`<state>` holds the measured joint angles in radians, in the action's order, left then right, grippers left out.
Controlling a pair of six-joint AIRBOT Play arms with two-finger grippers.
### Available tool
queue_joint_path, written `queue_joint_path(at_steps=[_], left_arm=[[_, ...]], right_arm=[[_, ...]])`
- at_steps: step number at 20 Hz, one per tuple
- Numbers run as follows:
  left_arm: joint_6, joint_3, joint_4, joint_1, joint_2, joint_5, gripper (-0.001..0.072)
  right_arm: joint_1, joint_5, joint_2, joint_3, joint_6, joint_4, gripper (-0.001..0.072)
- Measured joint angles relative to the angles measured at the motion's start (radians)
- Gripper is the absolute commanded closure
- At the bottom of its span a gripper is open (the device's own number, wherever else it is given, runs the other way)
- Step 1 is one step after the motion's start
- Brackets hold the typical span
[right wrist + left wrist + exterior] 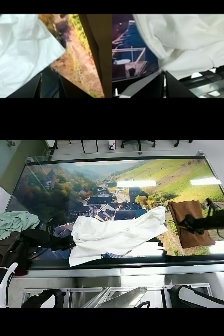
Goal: Fold the shirts.
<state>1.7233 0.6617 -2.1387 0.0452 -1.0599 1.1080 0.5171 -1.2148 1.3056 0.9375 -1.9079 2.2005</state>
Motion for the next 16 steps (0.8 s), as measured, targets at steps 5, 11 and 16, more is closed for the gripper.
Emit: queue_joint_path(at_steps=[5,11,16], left_arm=[[0.035,0.0,0.0,0.115,0.001,0.009,0.0691],[0.052,0.0,0.0,0.152,-0.032,0.025,0.0692],[0.058,0.0,-0.002,0.157,-0.088,0.038,0.0692]], right_arm=[[-0.023,0.052,0.101,-0.129,-0.097,0.085,0.04],[-0.112,0.109,0.21,-0.139,-0.151,0.187,0.0352],[-0.2,0.175,0.253,-0.113,-0.162,0.21,0.0693]])
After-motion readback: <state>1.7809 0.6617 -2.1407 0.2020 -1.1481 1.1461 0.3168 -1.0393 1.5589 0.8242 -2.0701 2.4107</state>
